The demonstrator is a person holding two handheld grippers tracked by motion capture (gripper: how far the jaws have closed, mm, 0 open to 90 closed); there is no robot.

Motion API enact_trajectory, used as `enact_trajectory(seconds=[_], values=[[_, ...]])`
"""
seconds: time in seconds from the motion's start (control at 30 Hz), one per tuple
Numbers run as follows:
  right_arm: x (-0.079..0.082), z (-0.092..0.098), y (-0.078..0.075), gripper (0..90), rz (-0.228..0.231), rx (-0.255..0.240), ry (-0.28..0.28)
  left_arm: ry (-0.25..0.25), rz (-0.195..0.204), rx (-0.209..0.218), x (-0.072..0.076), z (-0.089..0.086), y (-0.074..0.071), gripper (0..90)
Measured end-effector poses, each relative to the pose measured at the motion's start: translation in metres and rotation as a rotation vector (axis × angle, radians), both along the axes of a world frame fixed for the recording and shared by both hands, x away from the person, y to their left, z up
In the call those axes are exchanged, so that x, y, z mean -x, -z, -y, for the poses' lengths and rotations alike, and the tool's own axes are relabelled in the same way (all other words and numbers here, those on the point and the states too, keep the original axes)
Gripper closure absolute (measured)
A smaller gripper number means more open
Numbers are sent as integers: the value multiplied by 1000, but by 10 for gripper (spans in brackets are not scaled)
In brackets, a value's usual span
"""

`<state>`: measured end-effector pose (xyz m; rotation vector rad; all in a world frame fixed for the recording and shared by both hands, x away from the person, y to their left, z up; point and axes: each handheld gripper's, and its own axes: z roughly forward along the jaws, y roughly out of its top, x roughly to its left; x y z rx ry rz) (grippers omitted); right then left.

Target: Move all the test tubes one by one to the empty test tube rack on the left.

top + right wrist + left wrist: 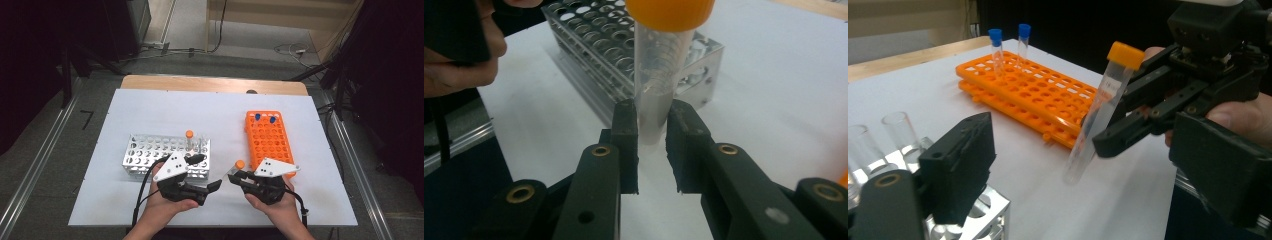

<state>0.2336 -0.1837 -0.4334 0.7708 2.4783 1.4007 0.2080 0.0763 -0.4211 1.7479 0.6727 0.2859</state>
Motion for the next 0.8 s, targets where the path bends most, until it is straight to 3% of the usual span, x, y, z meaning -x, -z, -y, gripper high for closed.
enact_trajectory(seconds=[0.27,0.8], values=[[10,-16,2,730,-3,17,-61,44,24,-4,4,10,-1,356],[19,-29,1,730,-6,24,-119,87,59,-39,7,18,0,617]])
